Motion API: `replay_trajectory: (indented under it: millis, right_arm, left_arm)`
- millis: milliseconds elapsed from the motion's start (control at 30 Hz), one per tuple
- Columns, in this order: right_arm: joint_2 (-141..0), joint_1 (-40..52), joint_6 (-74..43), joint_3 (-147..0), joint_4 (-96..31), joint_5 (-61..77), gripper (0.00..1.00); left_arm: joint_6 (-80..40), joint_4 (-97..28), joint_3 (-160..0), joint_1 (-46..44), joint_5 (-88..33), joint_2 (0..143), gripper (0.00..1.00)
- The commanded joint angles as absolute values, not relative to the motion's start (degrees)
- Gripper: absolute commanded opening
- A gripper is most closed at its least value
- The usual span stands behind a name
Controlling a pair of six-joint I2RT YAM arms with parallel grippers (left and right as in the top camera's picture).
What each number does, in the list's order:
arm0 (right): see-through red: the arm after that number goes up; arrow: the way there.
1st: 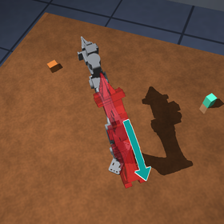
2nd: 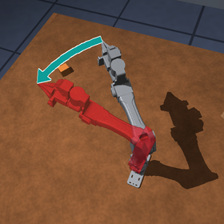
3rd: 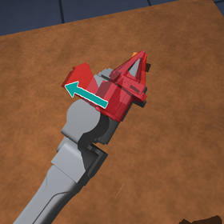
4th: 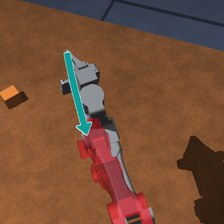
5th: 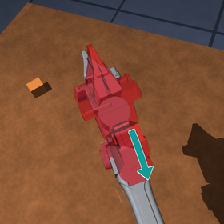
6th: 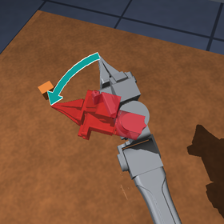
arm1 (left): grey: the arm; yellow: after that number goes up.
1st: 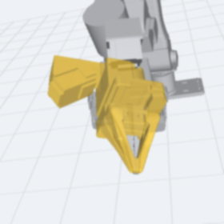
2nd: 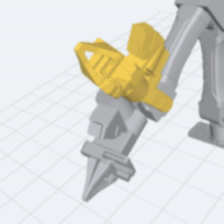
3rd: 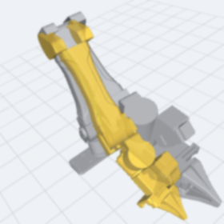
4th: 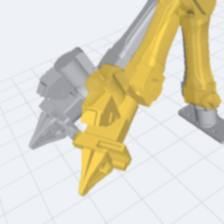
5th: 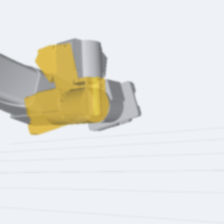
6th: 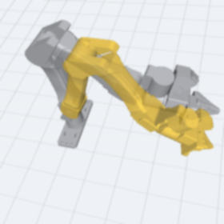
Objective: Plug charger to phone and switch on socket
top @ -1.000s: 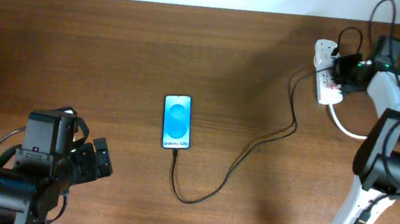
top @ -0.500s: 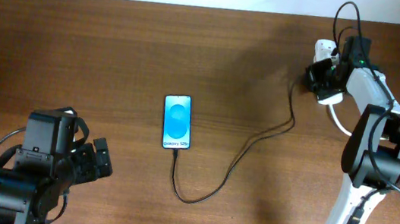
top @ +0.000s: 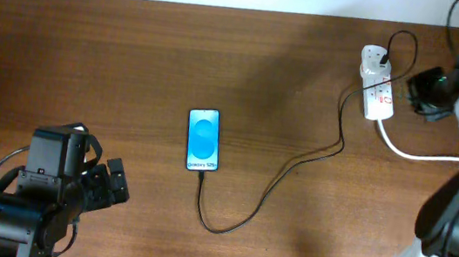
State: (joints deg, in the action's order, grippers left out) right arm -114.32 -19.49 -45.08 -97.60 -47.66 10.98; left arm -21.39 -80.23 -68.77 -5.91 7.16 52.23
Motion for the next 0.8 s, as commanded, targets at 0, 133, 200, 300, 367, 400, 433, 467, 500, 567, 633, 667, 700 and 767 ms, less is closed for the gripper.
replay_trajectory:
  millis: [0,133,200,300,367,400,433,467,500,567,633,667,700,767]
  right_arm:
    - [-106.91,-19.53,-37.58,-97.47,-49.8,9.19,0.04]
    - [-99.92,-19.35,-32.71,-97.47,-53.47,9.21,0.04]
    - [-95.59,-19.35,-31.29,-97.47,-55.81,9.19,0.04]
    - [-89.49,-19.35,-28.34,-97.47,-58.57,9.19,0.04]
    - [-83.0,-19.35,-24.21,-97.47,-61.21,9.19,0.04]
    - [-81.08,-19.35,-23.05,-97.47,-62.02,9.17,0.04]
    - [-79.09,-19.35,-22.22,-97.47,-62.94,9.15,0.04]
    - [-77.19,-19.35,-21.3,-97.47,-63.77,9.17,0.04]
    - [-74.35,-19.38,-20.4,-97.47,-64.99,9.15,0.04]
    - [-70.26,-19.35,-19.68,-97.47,-66.89,9.17,0.04]
    - [-65.82,-19.35,-19.7,-97.47,-69.8,9.17,0.04]
    - [-64.27,-19.35,-19.7,-97.47,-70.96,9.17,0.04]
    - [-62.87,-19.35,-19.7,-97.47,-72.05,9.17,0.04]
    - [-59.46,-19.35,-19.7,-97.47,-75.02,9.17,0.04]
  left_arm:
    - [-20.71,-80.25,-68.34,-5.89,7.99,52.05,0.99]
    - [-20.71,-80.27,-68.34,-5.89,7.97,52.05,0.99]
    - [-20.71,-80.49,-68.34,-5.89,7.97,52.03,0.99]
    - [-20.69,-80.16,-68.34,-5.89,8.1,51.86,0.99]
    - [-20.71,-79.99,-68.34,-5.89,8.8,50.41,0.99]
    - [-20.71,-79.96,-68.34,-5.89,8.8,49.5,0.99]
    - [-20.71,-79.94,-68.34,-5.89,8.69,48.29,0.99]
    - [-20.71,-79.96,-68.34,-5.89,8.6,46.83,0.99]
    - [-20.69,-79.96,-68.34,-5.89,8.4,44.8,0.99]
    - [-20.71,-79.96,-68.34,-5.89,8.4,40.32,0.99]
    - [-20.71,-79.96,-68.34,-5.89,8.43,34.94,0.99]
    - [-20.71,-79.96,-68.34,-5.89,8.4,33.04,0.99]
    - [-20.71,-79.94,-68.34,-5.89,8.43,31.31,0.99]
    - [-20.71,-79.96,-68.34,-5.89,8.43,27.81,0.99]
